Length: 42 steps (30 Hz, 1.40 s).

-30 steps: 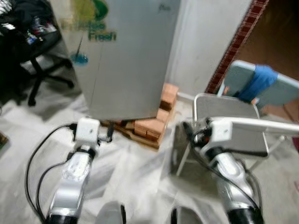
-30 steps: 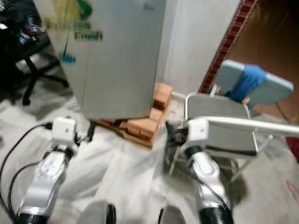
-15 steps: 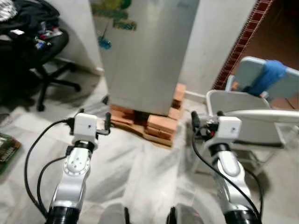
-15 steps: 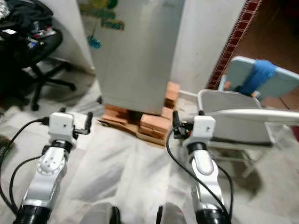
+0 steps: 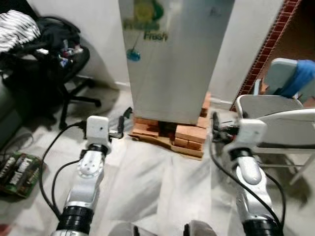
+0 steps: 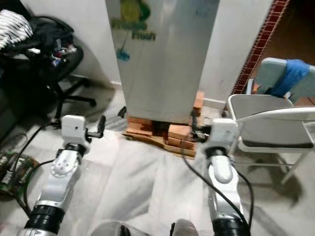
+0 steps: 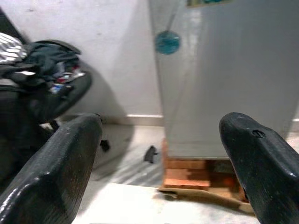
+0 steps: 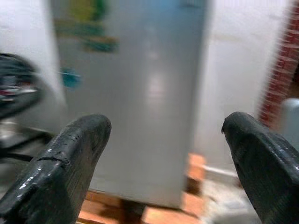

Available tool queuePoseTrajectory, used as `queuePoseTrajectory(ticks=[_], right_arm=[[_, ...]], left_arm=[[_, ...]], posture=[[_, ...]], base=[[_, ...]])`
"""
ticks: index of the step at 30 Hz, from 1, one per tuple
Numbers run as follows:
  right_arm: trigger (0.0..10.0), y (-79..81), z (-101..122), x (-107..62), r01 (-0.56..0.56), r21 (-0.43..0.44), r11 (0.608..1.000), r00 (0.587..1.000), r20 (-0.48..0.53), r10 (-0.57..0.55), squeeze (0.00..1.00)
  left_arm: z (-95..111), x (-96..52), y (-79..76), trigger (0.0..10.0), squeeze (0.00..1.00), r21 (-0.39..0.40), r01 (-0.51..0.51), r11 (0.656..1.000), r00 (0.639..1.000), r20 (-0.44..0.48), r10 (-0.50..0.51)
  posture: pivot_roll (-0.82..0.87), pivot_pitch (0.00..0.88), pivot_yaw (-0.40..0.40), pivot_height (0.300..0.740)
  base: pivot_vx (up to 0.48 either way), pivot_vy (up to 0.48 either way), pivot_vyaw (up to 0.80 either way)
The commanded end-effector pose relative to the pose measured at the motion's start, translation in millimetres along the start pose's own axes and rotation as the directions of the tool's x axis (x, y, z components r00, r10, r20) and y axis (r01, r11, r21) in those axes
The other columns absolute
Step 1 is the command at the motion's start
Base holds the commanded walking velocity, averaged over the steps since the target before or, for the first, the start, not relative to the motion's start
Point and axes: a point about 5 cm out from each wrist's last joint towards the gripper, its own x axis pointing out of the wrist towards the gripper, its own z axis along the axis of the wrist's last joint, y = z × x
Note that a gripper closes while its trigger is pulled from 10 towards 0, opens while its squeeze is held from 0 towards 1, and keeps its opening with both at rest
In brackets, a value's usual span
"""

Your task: Restocking fridge

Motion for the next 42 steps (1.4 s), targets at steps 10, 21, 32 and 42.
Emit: queuePoseTrajectory(ticks=[10,21,32,42], right_arm=[[10.0,12.7,-18,-15.1,-0.192,0.027,0.981,0.972,-0.132,0.194,0.00],[10.0,10.8,-29,-1.2,0.070,-0.057,0.996,0.986,-0.148,-0.078,0.00],[10.0,-6.7,-45,-33.3,0.136,0.044,0.990,0.975,-0.182,-0.126,0.00],[10.0,-0.5,-49,-31.3,0.080,0.061,0.995,0.979,-0.191,-0.067,0.00]], left_arm=[[-9,-0.6,3.6,10.0,0.00,-0.001,0.016,1.000,0.999,-0.030,-0.016],[-4,1.7,11.2,10.0,0.00,0.003,0.020,1.000,1.000,0.000,-0.020],[-18,-9.2,3.5,10.0,0.00,-0.040,0.055,0.998,0.997,-0.049,-0.057],[-14,-6.6,-2.3,10.0,0.00,-0.050,0.087,0.995,0.996,-0.017,-0.088]], posture=[[-0.04,0.000,0.038,0.740],[-0.01,0.000,0.039,0.740],[-0.02,0.000,0.016,0.740],[-0.02,0.003,0.027,0.740]], base=[[0.000,0.480,0.00],[0.000,0.480,0.00],[0.000,0.480,0.00],[0.106,0.433,-0.54]])
